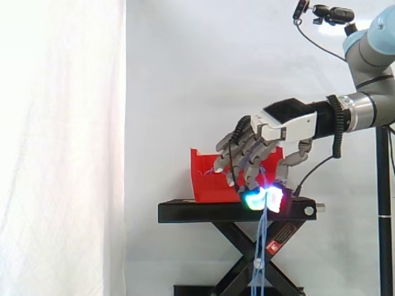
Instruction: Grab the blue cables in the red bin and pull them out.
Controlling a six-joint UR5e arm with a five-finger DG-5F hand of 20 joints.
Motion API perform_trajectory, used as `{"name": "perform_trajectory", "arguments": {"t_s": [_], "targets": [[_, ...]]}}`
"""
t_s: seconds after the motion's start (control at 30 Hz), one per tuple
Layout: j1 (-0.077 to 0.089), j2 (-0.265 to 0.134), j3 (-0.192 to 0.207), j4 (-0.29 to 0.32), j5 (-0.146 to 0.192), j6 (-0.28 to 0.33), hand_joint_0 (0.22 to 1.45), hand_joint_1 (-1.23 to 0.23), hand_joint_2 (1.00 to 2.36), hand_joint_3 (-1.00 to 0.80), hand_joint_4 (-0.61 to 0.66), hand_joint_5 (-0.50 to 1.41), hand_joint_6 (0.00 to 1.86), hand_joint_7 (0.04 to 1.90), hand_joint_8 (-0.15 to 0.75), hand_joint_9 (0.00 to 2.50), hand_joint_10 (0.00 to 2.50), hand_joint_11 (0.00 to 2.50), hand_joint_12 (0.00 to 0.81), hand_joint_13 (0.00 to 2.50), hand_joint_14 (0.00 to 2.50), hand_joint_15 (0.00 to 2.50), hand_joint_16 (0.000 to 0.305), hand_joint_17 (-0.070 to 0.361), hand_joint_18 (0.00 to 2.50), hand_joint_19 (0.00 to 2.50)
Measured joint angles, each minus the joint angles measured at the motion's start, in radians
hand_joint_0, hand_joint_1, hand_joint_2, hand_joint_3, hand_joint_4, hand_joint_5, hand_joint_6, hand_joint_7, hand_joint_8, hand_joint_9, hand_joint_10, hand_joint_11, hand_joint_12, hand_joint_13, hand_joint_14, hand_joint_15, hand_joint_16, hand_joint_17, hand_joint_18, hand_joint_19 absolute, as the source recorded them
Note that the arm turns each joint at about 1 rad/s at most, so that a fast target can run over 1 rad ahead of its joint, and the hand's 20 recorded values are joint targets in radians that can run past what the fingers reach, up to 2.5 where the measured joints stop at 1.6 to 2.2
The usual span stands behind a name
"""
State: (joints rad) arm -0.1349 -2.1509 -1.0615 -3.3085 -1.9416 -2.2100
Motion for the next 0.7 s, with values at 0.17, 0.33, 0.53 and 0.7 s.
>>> {"name": "perform_trajectory", "arguments": {"t_s": [0.17,0.33,0.53,0.7], "targets": [[0.012,0.018,0.000,-0.064,0.001,0.067,0.92,-0.74,1.00,-1.00,0.08,0.92,0.83,0.70,0.232,0.88,0.02,0.43,0.298,0.63,0.01,0.25,0.038,0.086,0.47,0.25],[0.022,0.022,0.000,-0.112,0.000,0.153,0.92,-0.74,1.00,-1.00,0.08,0.92,0.83,0.70,0.231,0.88,0.02,0.43,0.298,0.63,0.01,0.25,0.038,0.086,0.47,0.26],[0.031,0.037,0.000,-0.182,0.000,0.265,0.92,-0.74,1.00,-1.00,0.08,0.92,0.82,0.70,0.232,0.89,0.02,0.43,0.298,0.64,0.01,0.26,0.038,0.086,0.48,0.26],[0.040,0.053,0.000,-0.244,-0.001,0.355,0.92,-0.74,1.00,-1.00,0.08,0.92,0.81,0.71,0.231,0.89,0.02,0.43,0.299,0.64,0.01,0.25,0.038,0.086,0.48,0.26]]}}
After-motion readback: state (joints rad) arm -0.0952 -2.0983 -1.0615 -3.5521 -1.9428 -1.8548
